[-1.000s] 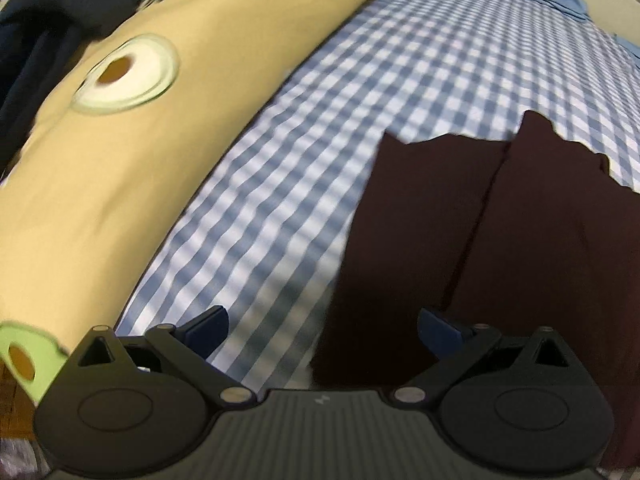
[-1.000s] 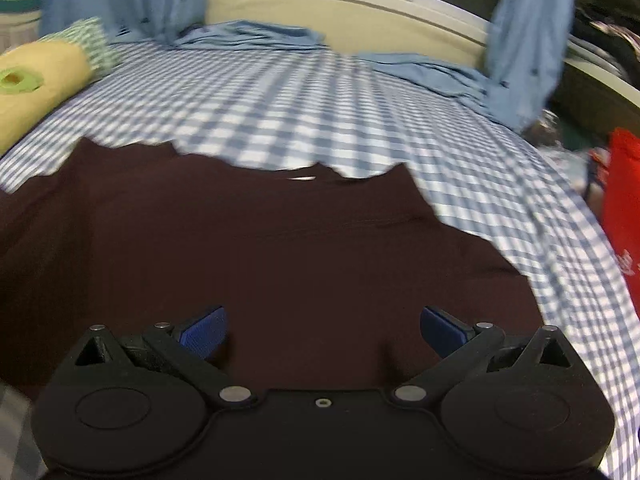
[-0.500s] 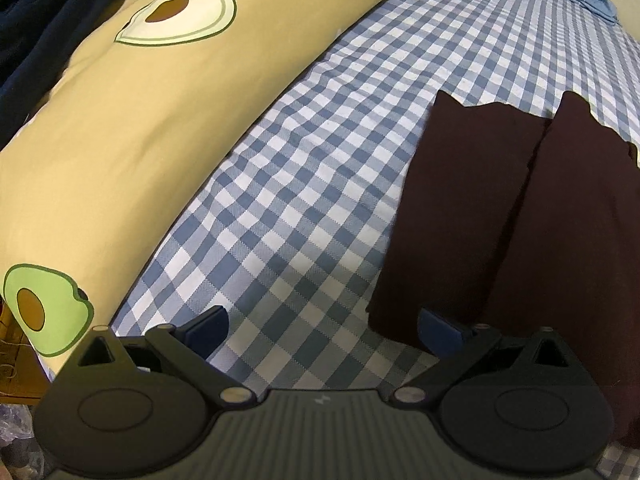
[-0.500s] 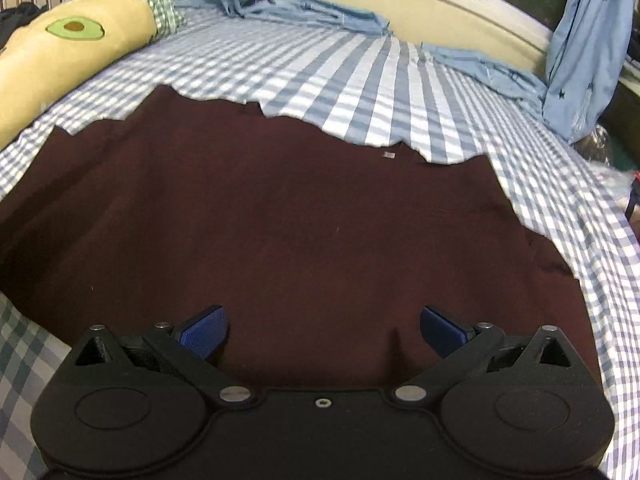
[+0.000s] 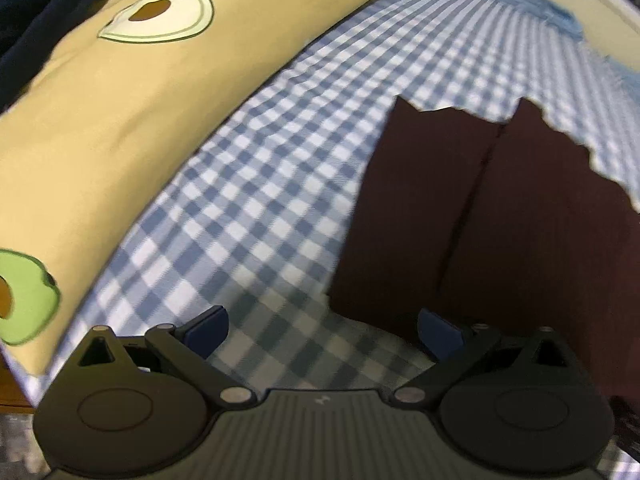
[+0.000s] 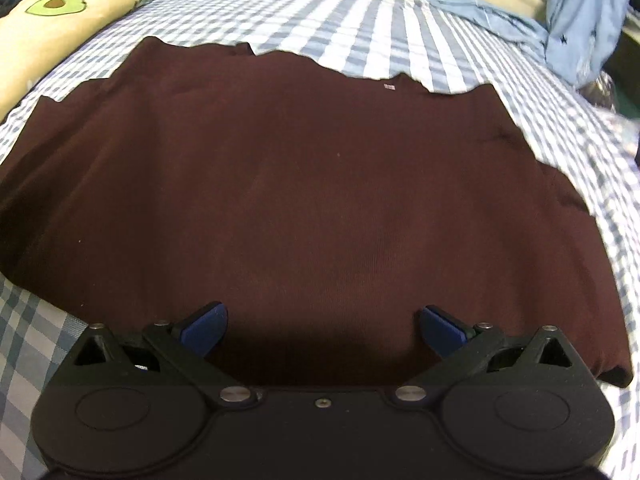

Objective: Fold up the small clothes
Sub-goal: 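Move the left gripper to the side edge of the maroon sweatshirt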

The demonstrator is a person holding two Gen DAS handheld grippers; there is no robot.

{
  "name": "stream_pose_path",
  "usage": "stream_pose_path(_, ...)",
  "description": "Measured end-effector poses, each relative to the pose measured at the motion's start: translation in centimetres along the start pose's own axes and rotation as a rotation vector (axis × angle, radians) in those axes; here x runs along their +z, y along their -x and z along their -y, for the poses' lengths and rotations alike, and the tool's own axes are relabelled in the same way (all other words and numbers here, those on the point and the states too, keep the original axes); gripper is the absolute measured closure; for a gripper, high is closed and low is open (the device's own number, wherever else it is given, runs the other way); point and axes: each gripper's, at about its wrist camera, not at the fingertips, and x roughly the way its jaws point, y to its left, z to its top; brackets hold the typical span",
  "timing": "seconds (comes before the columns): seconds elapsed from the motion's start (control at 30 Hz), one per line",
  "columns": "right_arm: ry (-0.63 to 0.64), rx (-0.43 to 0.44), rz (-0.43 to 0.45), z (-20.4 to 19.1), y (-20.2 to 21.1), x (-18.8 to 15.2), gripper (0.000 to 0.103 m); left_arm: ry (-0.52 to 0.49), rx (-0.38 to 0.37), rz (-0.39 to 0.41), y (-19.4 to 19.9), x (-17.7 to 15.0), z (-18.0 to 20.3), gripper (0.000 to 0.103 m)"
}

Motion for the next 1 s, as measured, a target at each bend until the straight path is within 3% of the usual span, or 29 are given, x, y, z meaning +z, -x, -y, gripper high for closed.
stream_pose_path(0.1, -0.037, 0.011, 0.007, 0.2, -0.4, -0.5, 0.0, 0.023, -0.077, 0.011, 0.3, -1.1, 0.1, 0.001)
stream_pose_path(0.23, -0.053, 0.023, 0.056, 0.4, -0.2, -1.7, 0.001, 0.05, -0.152, -0.036, -1.1, -1.5, 0.8, 0.001)
stream_pose_path(0.53, -0.098, 0.029, 0.054, 0.6, -0.1, -1.8, 0.0, 0.182, -0.19, -0.142, -6.1, -0.5, 1.8, 0.001)
stream_pose_path(0.63, -0.1, 0.018, 0.054, 0.4, -0.1, -1.7, 0.0, 0.198, -0.188, -0.111, -6.0, -0.5, 2.0, 0.002)
stream_pose_path(0.7, -0.103, 0.014, 0.058, 0.4, -0.1, -1.9, 0.0, 0.181, -0.199, -0.077, -5.7, -0.6, 2.3, 0.011)
stream_pose_path(0.83, -0.107, 0.006, 0.073, 0.2, 0.0, -2.2, 0.0, 0.13, -0.231, -0.053, -5.4, -0.6, 3.2, 0.042)
stream_pose_path(1.0, -0.109, -0.009, 0.076, 0.0, 0.1, -2.3, 0.0, 0.162, -0.236, -0.039, -5.3, -0.6, 3.2, 0.058)
